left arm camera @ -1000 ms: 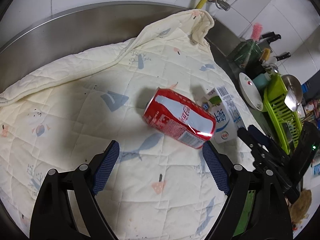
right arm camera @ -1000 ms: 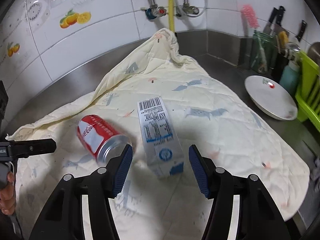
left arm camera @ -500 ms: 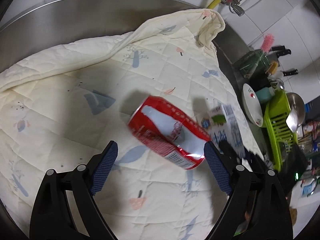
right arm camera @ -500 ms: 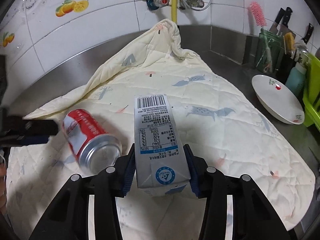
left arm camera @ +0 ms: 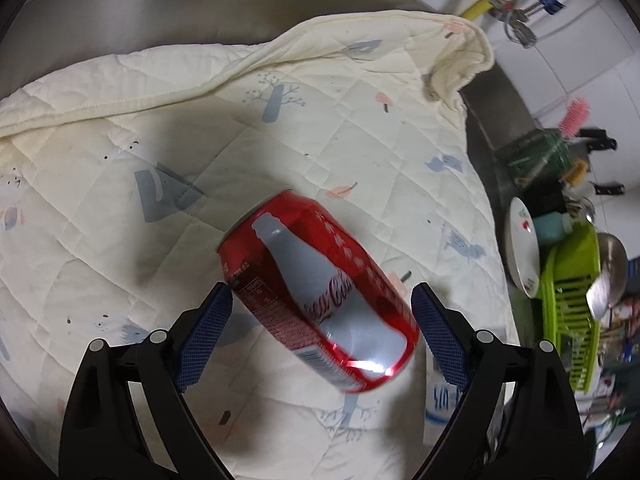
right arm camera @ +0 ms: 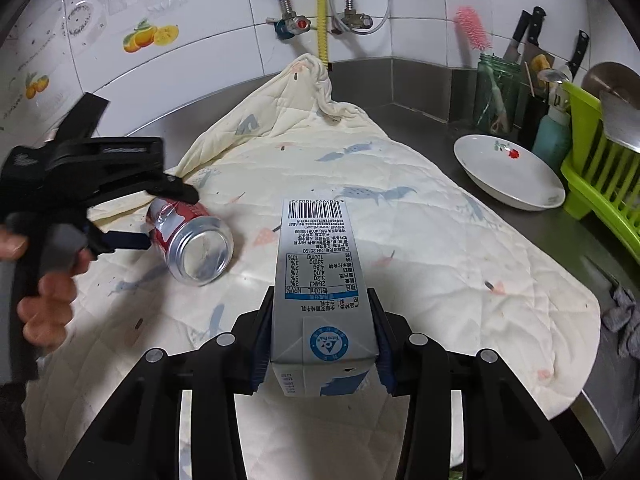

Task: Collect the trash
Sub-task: 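Grasp the red Coca-Cola can with the left gripper while the right gripper grasps the white milk carton, then carry the can and carton over the green basket and open both grippers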

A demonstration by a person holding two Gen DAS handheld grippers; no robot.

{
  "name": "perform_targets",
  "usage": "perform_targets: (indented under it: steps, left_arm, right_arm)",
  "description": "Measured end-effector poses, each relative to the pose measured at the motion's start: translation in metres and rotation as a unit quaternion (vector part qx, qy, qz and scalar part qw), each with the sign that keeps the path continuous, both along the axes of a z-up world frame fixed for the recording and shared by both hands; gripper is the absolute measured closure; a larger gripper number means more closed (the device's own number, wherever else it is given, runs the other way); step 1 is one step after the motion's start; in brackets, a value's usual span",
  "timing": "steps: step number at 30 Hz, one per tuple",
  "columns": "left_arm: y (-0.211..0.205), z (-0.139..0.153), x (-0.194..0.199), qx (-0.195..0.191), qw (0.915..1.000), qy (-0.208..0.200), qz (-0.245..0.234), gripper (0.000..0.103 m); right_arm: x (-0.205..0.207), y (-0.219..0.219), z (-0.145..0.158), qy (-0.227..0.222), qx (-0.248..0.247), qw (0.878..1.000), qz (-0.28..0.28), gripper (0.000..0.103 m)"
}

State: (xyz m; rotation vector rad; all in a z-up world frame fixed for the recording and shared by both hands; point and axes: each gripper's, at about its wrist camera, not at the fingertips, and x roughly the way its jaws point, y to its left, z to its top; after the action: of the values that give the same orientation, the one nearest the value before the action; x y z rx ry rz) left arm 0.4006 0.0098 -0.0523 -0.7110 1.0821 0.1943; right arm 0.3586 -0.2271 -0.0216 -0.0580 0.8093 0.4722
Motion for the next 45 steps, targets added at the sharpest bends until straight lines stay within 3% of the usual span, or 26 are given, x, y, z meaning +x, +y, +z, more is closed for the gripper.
perform_targets:
  steps: [9,16,26,36,45]
  left_arm:
    - [0.001,-0.020,0.006,-0.030,0.9990,0.023,0.024,0.014]
    - [-0.010,-0.014,-0.001,-0.017,0.9995,0.009,-0.024,0.022]
    - [-0.030,0.005,-0.044,-0.013,0.9929,-0.023,-0.116,0.024]
    - [-0.085,0.021,-0.096,-0.012,0.9731,-0.048,-0.225,0.024]
    - [-0.169,0.032,-0.135,-0.012,0.9402,-0.070,-0.333,0.025]
  right_arm:
    - [-0.024,-0.012,-0.003,-0.004,-0.006,1.000,-0.003,0.062]
    - [-0.045,-0.030,-0.002,0.000,0.013,1.000,-0.025,0.062]
    - [-0.100,-0.078,0.003,0.002,0.016,0.995,-0.094,0.062]
    - [-0.160,-0.149,-0.005,0.006,-0.017,0.982,-0.188,0.062]
    - [-0.200,-0.202,-0.032,0.024,-0.064,0.961,-0.267,0.061]
